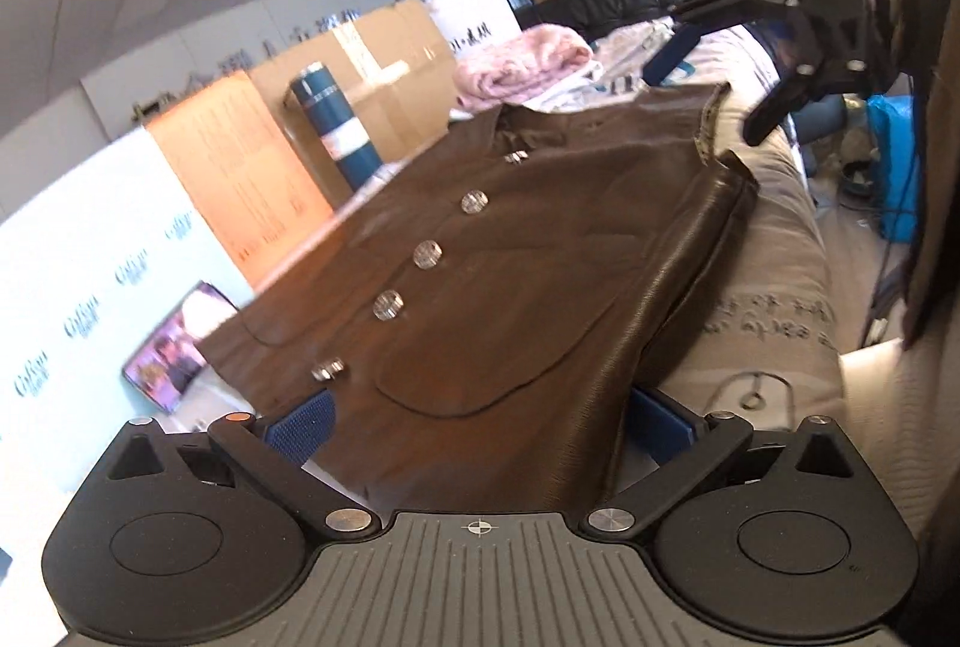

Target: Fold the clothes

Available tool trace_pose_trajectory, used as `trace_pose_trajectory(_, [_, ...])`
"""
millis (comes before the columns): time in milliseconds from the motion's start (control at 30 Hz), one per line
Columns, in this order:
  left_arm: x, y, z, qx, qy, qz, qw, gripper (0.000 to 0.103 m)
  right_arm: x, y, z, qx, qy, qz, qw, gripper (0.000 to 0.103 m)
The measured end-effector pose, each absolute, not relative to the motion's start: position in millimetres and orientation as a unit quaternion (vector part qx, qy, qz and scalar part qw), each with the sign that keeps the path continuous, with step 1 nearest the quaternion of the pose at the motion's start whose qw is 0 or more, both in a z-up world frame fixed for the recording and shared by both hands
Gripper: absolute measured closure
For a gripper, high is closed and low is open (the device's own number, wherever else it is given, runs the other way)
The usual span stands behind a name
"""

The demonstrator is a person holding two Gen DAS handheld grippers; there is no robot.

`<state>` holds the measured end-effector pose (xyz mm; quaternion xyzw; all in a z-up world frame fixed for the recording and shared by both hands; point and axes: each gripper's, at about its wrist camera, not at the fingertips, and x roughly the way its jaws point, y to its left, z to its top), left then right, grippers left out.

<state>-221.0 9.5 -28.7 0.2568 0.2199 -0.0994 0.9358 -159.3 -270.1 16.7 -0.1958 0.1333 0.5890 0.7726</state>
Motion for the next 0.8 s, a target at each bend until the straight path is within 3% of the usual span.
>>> trace_pose_trajectory(467, [-189.8,48.3,-7.6,0.167,0.183,-0.152,0.957,0.000,-156.9,-199.3,2.6,-0.259,0.138,0.567,0.769,0.000])
trace_pose_trajectory(800, [-187.4,77.4,-4.5,0.099,0.162,-0.279,0.941,0.000,-150.6,-173.4,6.7,-0.200,0.161,0.549,0.795,0.000])
